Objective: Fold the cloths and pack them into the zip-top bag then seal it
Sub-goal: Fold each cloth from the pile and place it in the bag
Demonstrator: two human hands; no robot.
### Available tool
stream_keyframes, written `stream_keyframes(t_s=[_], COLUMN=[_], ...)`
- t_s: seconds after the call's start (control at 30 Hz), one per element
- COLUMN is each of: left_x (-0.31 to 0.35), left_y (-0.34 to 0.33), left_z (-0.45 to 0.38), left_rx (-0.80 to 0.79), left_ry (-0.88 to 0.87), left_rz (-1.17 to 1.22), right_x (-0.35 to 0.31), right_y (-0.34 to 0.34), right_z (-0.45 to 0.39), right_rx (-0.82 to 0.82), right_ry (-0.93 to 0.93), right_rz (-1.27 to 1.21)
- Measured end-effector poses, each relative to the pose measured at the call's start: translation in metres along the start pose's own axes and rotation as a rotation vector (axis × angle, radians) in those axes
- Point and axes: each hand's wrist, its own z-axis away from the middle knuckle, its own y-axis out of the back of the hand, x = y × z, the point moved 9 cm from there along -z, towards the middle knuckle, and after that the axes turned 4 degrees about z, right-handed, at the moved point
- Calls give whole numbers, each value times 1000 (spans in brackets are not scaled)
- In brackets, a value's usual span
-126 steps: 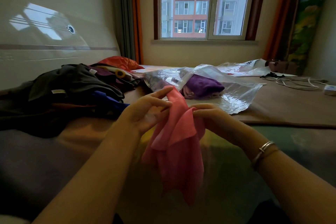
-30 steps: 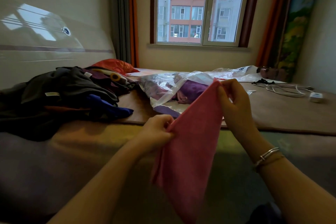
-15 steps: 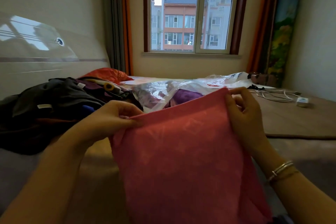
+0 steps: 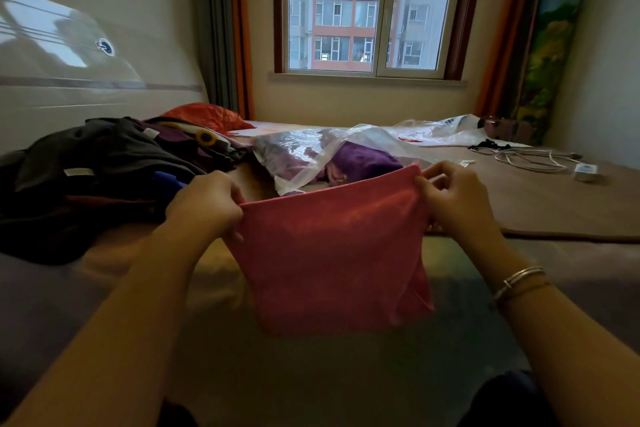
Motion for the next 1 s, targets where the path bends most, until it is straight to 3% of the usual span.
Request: stream_keyframes(t_s=[0.17, 0.3, 0.4, 0.5, 0.57, 0.67, 0.73, 0.8, 0.9, 1.0], left_x=[6, 14, -1, -13, -10, 13, 34, 50, 56, 50], left_y=[12, 18, -30, -83, -88, -74, -82, -105, -140, -156], left_z=[0, -9, -30, -35, -30, -15, -10, -3, 8, 9], left_rx=[172, 430, 280, 44, 94, 278, 228, 58, -206, -286], left_ry=[-37, -193, -142, -102, -154, -268, -370, -471, -533, -511], left_rz=[467, 457, 503, 439, 406, 244, 105, 40, 23, -60], right_x=[0, 2, 25, 47, 56, 64, 63, 59, 56, 62], right_y=[5, -10, -54, -109, -130, -123, -107, -93, -89, -96], right_z=[-7, -11, -17, -4, 8, 4, 0, 4, 17, 33], right_rx=[102, 136, -57, -434, -594, -490, -350, -268, -367, -592], right_ry=[-7, -19, -105, -207, -220, -201, -175, -117, -98, -175], right_rz=[-24, -145, -292, -305, -195, -24, 53, 179, 325, 375])
